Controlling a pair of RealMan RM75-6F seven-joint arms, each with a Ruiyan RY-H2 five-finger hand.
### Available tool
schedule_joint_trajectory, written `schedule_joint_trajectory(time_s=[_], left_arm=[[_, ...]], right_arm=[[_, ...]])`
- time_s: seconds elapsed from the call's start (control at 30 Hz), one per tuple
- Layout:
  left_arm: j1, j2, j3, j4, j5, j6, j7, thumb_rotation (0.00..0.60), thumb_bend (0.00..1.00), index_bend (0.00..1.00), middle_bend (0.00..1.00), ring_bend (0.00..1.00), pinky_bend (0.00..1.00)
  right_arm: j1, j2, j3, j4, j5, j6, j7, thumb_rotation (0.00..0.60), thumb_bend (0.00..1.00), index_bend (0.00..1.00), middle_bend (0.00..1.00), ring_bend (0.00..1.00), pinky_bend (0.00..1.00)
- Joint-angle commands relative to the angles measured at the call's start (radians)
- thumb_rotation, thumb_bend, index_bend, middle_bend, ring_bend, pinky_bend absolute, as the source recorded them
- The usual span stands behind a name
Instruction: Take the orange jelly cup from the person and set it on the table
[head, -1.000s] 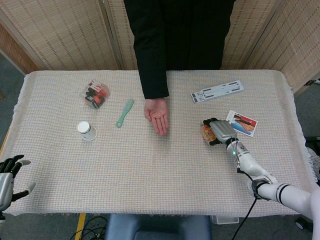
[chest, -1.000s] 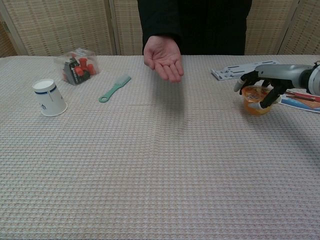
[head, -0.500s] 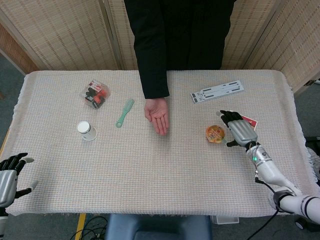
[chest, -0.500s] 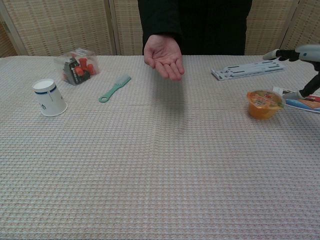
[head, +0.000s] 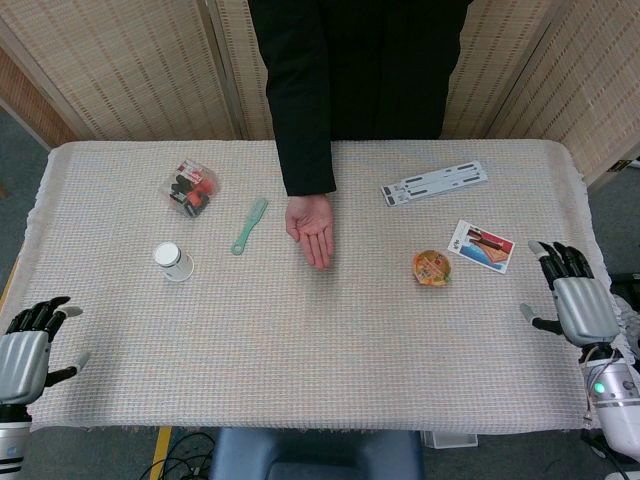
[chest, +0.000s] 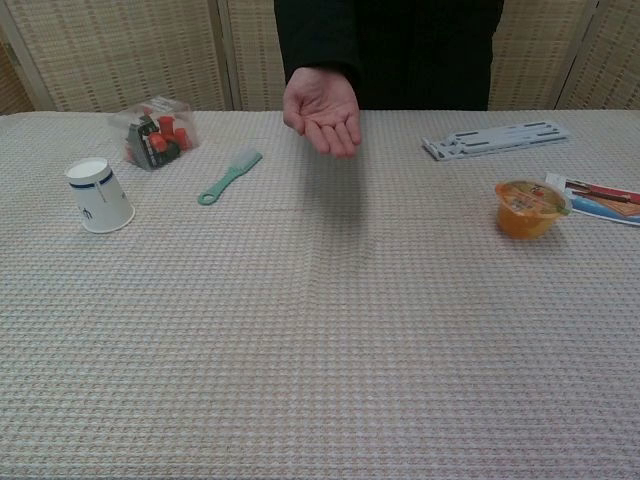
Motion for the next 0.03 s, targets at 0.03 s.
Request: schedule_joint_trajectory(time_s=[0.03], left_arm=[[-0.005,-0.005,-0.002,-0.001,0.003,-0.002,0.006,0.6,0.22,0.32,0.23,0.2,0.24]], right_arm=[[-0.064,0.027,-0.021,-0.043,-0.029,0.062,-0.02,0.6,0.28,0.0,0.08,0.0,0.0]])
